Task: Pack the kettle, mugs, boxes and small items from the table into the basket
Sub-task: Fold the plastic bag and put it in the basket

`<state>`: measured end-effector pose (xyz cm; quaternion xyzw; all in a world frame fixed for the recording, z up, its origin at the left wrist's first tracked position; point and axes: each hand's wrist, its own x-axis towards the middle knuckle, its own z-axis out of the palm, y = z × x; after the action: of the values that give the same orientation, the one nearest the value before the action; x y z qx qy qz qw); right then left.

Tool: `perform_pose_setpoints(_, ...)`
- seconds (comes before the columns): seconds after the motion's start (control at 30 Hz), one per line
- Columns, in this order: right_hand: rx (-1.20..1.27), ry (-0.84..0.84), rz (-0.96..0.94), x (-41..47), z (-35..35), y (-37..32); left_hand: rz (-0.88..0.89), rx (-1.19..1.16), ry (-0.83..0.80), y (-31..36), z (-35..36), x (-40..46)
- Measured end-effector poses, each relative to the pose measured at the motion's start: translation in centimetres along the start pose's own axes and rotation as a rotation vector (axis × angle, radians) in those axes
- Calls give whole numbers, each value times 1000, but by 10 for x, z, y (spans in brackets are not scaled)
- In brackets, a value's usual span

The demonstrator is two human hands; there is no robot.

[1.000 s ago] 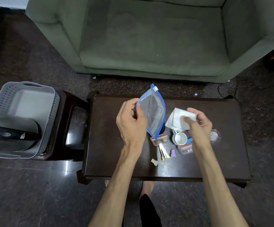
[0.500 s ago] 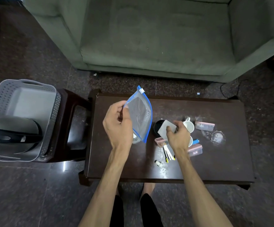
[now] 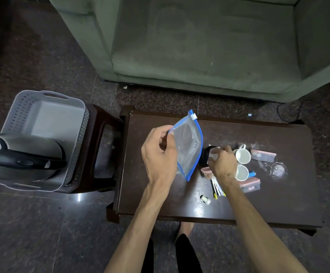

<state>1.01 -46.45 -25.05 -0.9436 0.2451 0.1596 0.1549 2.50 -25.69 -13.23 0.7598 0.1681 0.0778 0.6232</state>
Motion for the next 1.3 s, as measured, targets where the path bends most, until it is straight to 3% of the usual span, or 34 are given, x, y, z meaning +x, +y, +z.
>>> perform_pose_setpoints(0.1,208,175,57,-14,-16,-9,8,-11,-11,2,-3,3)
perform_pose_setpoints(0.17,638,217,138,-31,-39,-28,9,-25,-9,3,-5,6)
perform_pose_setpoints(0.27,1252,-226,123,-64,-81,-64,-24,-60,-11,4,-6,11)
perform_pose_setpoints(0.4,1419,-529,-159,-90,-105,-101,-144,-166,-155,11,-8,19)
perform_pose_setpoints(0.5,1429,-522,-211,-92,-106,-124,-176,-270,-329,23,-14,19)
perform_pose_setpoints(0.6,1366,-482,-217,-88,-106,-139,-235,-406,-333,32,-25,23)
perform_pose_setpoints(0.73,1304,-440,-139,-88,-116,-153,-249,-331,98,12,-63,52)
perform_pose_setpoints(0.8,1391,-480,-81,-87,-120,-157,-438,-317,191,-8,-89,66)
perform_pose_setpoints(0.9,1550,-562,-23,-89,-123,-167,-808,-520,-49,-19,-118,71)
perform_pose_setpoints(1.03,1565,-638,108,-86,-107,-183,-847,-643,-252,-11,-117,55)
perform_pose_setpoints(1.1,1455,-618,119,-86,-94,-192,-876,-637,-205,-9,-110,55)
perform_pose_setpoints(1.3,1006,-334,-18,-86,-65,-204,-801,-409,172,-29,-130,79)
